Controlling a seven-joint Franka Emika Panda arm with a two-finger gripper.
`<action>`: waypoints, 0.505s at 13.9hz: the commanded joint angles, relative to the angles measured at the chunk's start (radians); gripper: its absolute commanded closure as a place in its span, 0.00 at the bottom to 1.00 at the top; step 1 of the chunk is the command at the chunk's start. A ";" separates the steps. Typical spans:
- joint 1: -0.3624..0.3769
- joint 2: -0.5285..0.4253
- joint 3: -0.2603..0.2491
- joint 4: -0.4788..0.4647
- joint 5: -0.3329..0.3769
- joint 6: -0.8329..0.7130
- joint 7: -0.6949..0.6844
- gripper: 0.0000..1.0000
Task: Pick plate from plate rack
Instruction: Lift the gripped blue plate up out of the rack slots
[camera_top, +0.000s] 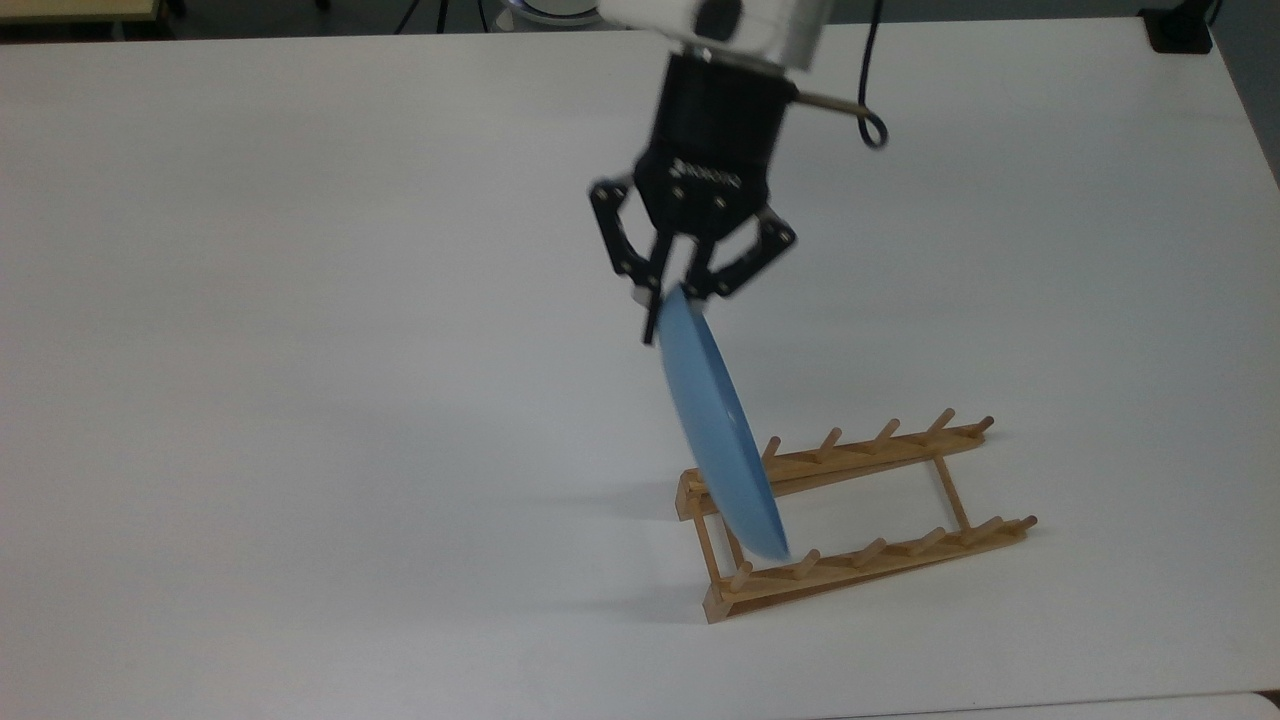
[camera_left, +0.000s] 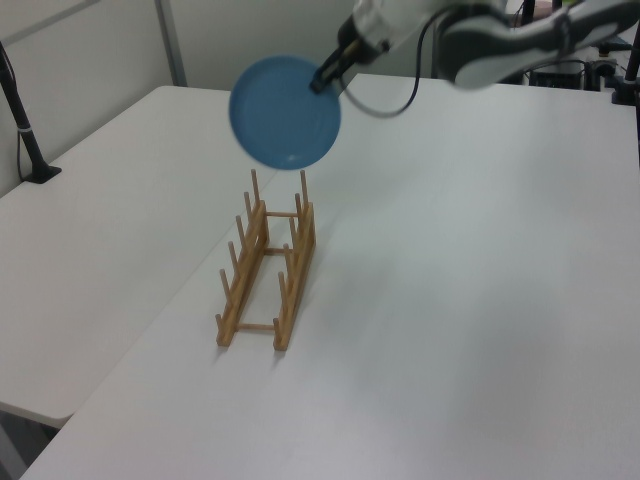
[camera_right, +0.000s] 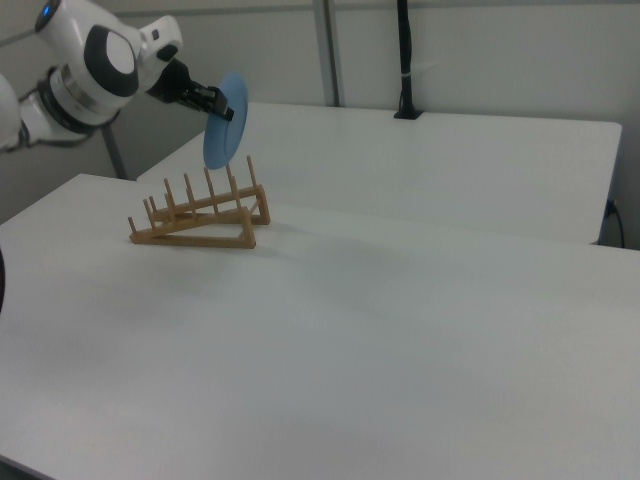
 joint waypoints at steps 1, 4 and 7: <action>-0.056 -0.141 0.007 -0.052 0.384 -0.244 -0.373 1.00; -0.152 -0.216 -0.001 -0.052 0.593 -0.481 -0.665 1.00; -0.233 -0.228 -0.010 -0.053 0.652 -0.661 -0.841 1.00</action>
